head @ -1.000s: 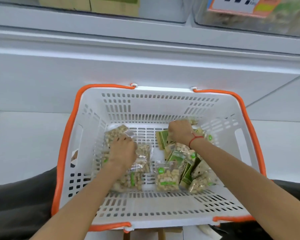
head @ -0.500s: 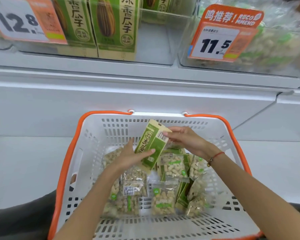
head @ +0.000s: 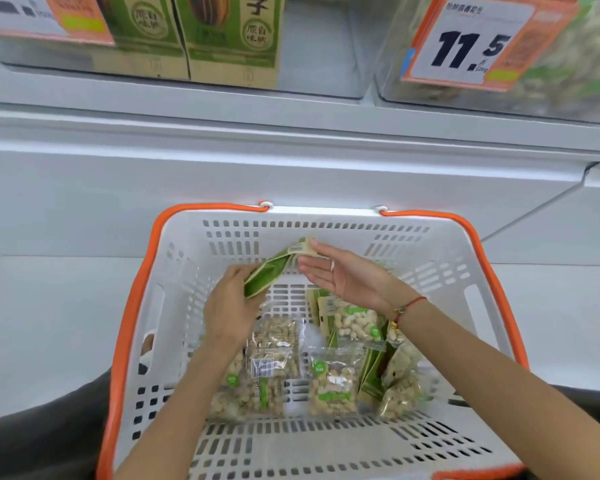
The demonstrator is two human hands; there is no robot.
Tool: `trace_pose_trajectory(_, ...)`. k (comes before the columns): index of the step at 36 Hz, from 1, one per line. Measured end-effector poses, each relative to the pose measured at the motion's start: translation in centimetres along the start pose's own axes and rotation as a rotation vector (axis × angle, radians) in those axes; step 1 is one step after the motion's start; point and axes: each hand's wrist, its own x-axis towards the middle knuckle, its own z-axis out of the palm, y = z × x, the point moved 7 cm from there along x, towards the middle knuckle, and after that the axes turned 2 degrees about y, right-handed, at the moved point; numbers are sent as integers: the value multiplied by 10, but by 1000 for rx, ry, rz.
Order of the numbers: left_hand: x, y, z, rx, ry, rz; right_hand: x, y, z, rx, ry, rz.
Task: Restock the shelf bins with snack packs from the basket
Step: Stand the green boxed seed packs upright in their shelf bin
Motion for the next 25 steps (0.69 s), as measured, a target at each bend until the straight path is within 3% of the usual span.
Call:
trace_pose_trajectory(2,-1,-17,11,-132,-202,-128,8,2,-17,-381,94,-109)
trace_pose_trajectory(5,-9,-28,21,-405,-439,-296,23,16,-42,-1310,245,-249)
trace_pose_trajectory(8,-17,-29,22,-491,-535,-380,35,59,-55,-2029,81,-27)
trace_pose_trajectory(10,-20,-31,24,-491,-611,-413,36,68,-54,-2280,68,39)
trace_pose_trajectory(15,-30,-29,23,-603,-739,-499,32,51,-44,-2368,135,49)
trace_pose_trajectory(18,-31,-23,20,-642,-767,-510,16,24,-39,-2334,243,-138)
trace_pose_trajectory(21,-32,-10,8,-605,-811,-512,-10,-13,-39,-2089,313,-336)
trace_pose_trajectory(25,-20,4,-23,-230,-785,-372,-52,-53,-49,-1691,210,-330)
